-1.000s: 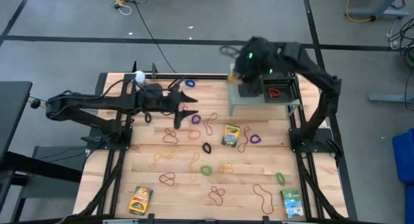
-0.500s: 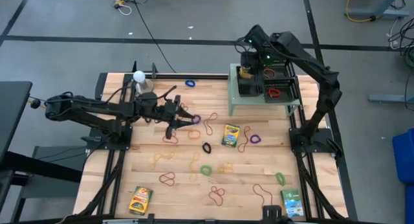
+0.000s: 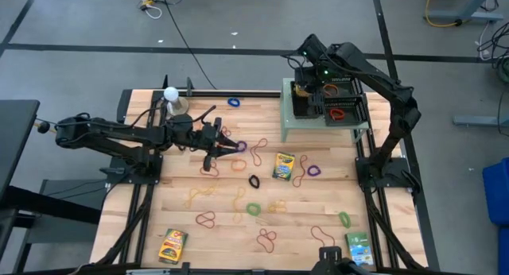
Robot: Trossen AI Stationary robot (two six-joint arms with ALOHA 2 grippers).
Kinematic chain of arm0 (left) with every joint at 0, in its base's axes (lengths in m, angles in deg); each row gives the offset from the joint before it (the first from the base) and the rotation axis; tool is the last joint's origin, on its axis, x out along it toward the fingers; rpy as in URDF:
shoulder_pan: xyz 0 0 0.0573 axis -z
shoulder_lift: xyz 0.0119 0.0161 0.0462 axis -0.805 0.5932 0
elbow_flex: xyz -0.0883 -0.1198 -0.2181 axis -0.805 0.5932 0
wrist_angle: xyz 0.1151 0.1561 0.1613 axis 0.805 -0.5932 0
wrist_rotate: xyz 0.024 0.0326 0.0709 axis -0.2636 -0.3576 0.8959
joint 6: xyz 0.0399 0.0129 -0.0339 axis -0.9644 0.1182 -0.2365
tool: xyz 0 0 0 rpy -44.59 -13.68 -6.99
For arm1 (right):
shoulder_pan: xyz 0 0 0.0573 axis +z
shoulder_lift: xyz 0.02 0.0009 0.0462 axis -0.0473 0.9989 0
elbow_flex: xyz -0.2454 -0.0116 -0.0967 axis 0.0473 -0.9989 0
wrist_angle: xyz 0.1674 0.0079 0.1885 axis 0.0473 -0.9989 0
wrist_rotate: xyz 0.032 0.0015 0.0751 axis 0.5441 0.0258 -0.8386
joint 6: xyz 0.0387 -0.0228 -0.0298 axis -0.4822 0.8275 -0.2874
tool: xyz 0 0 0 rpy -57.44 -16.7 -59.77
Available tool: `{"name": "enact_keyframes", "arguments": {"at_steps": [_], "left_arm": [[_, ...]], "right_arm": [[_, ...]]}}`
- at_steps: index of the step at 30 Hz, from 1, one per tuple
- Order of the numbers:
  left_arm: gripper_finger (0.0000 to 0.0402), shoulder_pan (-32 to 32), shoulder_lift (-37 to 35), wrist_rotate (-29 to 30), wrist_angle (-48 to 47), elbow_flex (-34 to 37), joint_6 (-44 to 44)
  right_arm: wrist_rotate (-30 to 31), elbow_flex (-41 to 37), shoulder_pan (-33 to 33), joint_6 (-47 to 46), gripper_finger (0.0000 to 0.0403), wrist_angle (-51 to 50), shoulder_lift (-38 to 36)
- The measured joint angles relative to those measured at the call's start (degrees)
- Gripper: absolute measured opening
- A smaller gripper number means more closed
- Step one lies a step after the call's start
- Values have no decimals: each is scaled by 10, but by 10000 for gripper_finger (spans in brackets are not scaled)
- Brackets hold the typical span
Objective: Pick & Place Office Desk Supplies
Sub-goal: Put the top left yellow crayon box into the left black bin on the shelf
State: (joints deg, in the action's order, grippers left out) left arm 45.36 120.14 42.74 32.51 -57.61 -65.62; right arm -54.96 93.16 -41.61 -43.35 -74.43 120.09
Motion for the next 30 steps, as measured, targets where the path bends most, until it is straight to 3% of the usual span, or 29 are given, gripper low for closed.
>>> {"name": "enact_keyframes", "arguments": {"at_steps": [30], "left_arm": [[88, 0, 0, 0, -1, 0, 16]], "right_arm": [[16, 0, 0, 15, 126, 19, 0]]}}
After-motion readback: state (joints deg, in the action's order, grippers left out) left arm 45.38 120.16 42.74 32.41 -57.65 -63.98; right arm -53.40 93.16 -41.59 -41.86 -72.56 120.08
